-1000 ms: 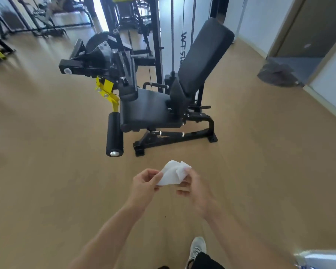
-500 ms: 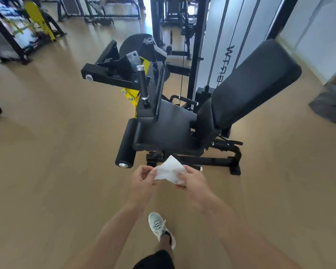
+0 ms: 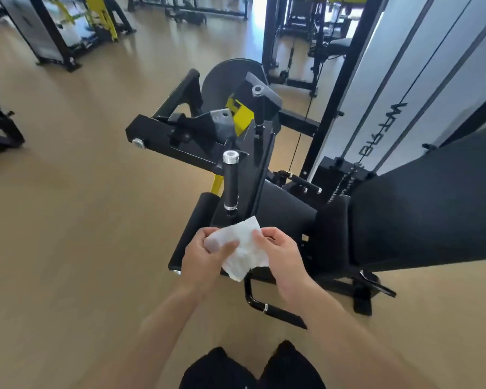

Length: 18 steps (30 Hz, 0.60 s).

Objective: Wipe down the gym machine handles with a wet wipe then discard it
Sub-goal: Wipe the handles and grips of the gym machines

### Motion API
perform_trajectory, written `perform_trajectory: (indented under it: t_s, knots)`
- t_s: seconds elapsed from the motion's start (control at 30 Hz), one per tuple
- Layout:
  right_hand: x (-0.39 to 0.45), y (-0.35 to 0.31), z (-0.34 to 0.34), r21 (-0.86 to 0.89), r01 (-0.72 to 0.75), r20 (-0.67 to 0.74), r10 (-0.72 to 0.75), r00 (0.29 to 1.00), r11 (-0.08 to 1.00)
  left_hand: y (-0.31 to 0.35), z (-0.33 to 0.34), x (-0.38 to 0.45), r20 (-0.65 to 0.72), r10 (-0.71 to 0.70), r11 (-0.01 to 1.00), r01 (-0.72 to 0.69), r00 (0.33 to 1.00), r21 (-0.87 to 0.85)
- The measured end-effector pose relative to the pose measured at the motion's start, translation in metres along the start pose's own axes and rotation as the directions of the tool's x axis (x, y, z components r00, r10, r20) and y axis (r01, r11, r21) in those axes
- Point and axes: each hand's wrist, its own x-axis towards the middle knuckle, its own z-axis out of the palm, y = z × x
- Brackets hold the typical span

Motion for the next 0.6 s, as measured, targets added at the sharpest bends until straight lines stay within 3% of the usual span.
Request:
perform_trajectory:
  t_s: [0.1, 0.2, 0.27, 0.37, 0.43, 0.53, 0.6]
  knots:
    - [0.041, -0.020, -0.004, -0.007, 0.048, 0.023, -0.048, 0.999, 0.999, 0.011, 0.012, 0.028, -0.044, -0.007, 1.000, 0.007, 0.999, 0.002]
    - [0.076, -0.037, -0.014, -0.043, 0.042, -0.003, -0.042, 0.999, 0.998, 0.016, 0.026, 0.048, -0.151, -0.070, 0.988, 0.048, 0.986, -0.145]
    - [0.094, -0.047, -0.022, -0.029, 0.069, -0.094, -0.071, 0.993, 0.997, 0.019, 0.031, 0.057, -0.243, -0.104, 0.971, 0.045, 0.964, -0.235]
    - [0.109, -0.065, -0.022, 0.048, 0.225, -0.211, -0.210, 0.955, 0.973, 0.023, 0.033, 0.066, -0.322, -0.080, 0.982, 0.019, 0.943, -0.188]
    - [0.111, -0.072, -0.011, 0.069, 0.247, -0.120, -0.238, 0.964, 0.966, 0.029, 0.034, 0.070, -0.331, -0.062, 0.986, 0.007, 0.942, -0.167]
    - [0.102, -0.062, 0.010, 0.113, 0.226, 0.218, -0.246, 0.945, 0.968, 0.037, 0.036, 0.077, -0.320, -0.029, 0.982, -0.032, 0.947, -0.185]
    - [0.099, -0.050, 0.019, 0.160, 0.224, 0.292, -0.263, 0.920, 0.961, 0.044, 0.034, 0.083, -0.321, -0.004, 0.981, -0.059, 0.947, -0.187]
